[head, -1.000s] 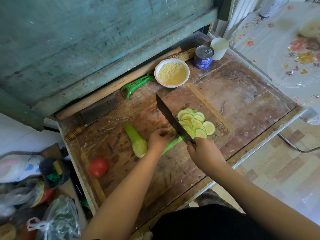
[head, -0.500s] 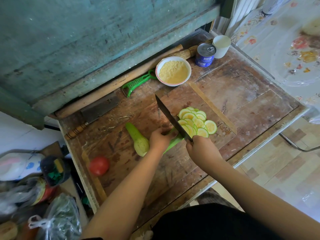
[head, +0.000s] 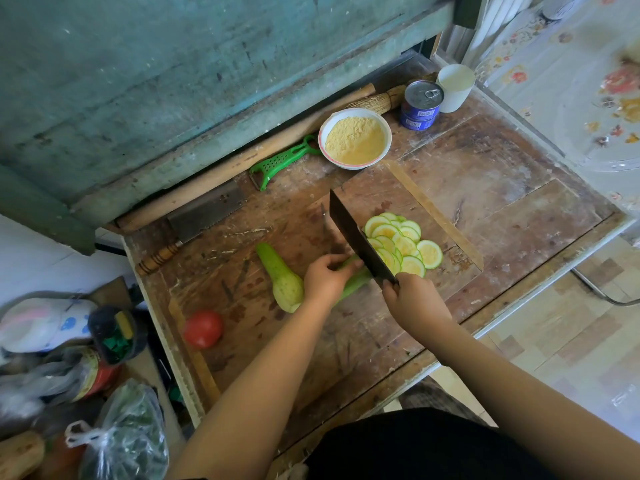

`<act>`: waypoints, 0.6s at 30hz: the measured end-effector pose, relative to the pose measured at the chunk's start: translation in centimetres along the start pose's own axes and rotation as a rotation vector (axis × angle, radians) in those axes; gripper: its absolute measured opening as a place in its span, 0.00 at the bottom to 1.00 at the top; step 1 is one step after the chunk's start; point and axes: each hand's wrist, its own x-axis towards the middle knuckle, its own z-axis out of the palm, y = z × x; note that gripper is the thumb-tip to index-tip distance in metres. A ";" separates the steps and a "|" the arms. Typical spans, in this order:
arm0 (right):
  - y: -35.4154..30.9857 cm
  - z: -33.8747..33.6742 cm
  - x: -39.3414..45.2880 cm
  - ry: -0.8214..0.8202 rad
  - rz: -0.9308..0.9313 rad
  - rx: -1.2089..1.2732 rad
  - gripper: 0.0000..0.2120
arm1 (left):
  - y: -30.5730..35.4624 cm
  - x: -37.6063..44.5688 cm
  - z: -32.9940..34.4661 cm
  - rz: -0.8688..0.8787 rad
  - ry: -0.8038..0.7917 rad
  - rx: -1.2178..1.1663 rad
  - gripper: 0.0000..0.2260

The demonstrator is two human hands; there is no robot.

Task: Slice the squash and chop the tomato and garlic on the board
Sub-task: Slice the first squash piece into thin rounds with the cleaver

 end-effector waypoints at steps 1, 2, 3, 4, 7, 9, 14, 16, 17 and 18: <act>-0.1 -0.3 -0.3 0.009 -0.012 0.004 0.17 | -0.1 0.1 0.0 -0.006 0.000 -0.009 0.14; -0.3 -0.7 -0.6 0.018 -0.026 0.001 0.17 | -0.2 0.1 0.1 -0.009 0.004 -0.025 0.13; -0.4 -0.9 -0.9 0.027 -0.043 -0.003 0.17 | -0.2 0.1 0.1 -0.006 0.007 -0.039 0.12; -0.6 -1.1 -1.1 0.036 -0.059 -0.009 0.18 | -0.2 0.1 0.0 -0.004 0.010 -0.049 0.12; -0.8 -1.4 -1.4 0.047 -0.083 -0.028 0.18 | -0.1 0.1 0.0 0.002 0.008 -0.059 0.13; -0.9 -1.4 -1.4 0.049 -0.087 -0.025 0.18 | -0.1 0.1 0.0 0.005 0.008 -0.059 0.13; -1.1 -1.5 -1.4 0.046 -0.088 -0.047 0.18 | 0.0 0.0 0.0 0.001 0.010 -0.054 0.12; -1.1 -1.4 -1.4 0.038 -0.084 -0.057 0.18 | 0.0 -0.1 0.1 0.002 0.009 -0.050 0.12; -1.1 -1.3 -1.3 0.034 -0.082 -0.063 0.18 | 0.0 0.0 0.1 0.003 0.010 -0.049 0.12; -1.0 -1.2 -1.3 0.029 -0.081 -0.065 0.17 | -0.1 0.0 0.1 0.004 0.012 -0.051 0.12</act>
